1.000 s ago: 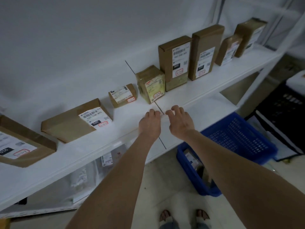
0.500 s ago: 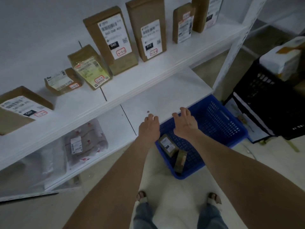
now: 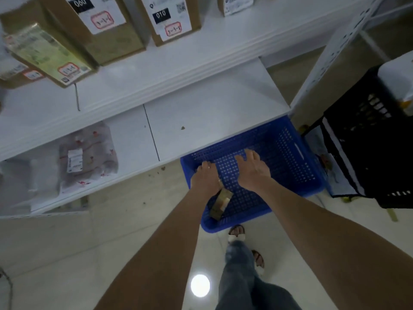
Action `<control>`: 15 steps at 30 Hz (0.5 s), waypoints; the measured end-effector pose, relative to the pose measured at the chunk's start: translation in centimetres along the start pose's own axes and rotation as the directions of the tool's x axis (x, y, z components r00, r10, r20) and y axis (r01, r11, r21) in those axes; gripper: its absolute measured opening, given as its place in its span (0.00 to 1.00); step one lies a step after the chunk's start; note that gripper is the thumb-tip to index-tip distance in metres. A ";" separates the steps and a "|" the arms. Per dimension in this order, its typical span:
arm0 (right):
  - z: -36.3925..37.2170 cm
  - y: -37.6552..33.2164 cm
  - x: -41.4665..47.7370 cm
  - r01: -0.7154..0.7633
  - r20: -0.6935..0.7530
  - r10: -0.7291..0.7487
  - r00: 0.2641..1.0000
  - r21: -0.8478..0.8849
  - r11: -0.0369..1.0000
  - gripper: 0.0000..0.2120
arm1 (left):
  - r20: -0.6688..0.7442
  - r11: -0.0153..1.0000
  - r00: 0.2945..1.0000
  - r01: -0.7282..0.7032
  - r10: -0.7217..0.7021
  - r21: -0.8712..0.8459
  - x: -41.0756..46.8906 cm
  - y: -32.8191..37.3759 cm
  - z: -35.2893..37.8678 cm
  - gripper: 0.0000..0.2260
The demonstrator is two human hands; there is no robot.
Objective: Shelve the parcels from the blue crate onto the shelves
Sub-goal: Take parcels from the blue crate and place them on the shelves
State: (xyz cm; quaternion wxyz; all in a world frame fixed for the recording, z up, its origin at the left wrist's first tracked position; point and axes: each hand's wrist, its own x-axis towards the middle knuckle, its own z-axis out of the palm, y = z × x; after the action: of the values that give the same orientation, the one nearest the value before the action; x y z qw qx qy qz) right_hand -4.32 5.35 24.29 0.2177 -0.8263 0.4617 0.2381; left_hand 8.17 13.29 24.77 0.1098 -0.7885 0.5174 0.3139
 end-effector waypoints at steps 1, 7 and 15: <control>0.3 0.6 1.2 -0.006 0.001 0.006 1.000 -0.004 1.000 0.33 | 0.010 1.000 1.000 0.010 -0.010 -0.018 1.2 0.2 0.5 0.24; 3.7 3.4 8.2 0.049 0.049 -0.046 0.998 -0.067 0.997 0.34 | 0.113 0.987 0.987 0.124 -0.112 -0.107 7.5 1.3 6.0 0.25; 14.9 4.6 19.4 0.213 0.185 -0.194 0.964 -0.090 0.973 0.36 | 0.190 0.883 0.933 0.352 -0.305 -0.311 17.7 -0.4 17.6 0.23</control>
State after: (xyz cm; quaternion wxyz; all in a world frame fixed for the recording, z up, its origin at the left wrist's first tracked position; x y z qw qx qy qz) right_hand -2.27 -1.03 0.34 0.2353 -0.8559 0.3398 0.3108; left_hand 6.56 9.01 0.24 0.0588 -0.8486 0.3053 0.4280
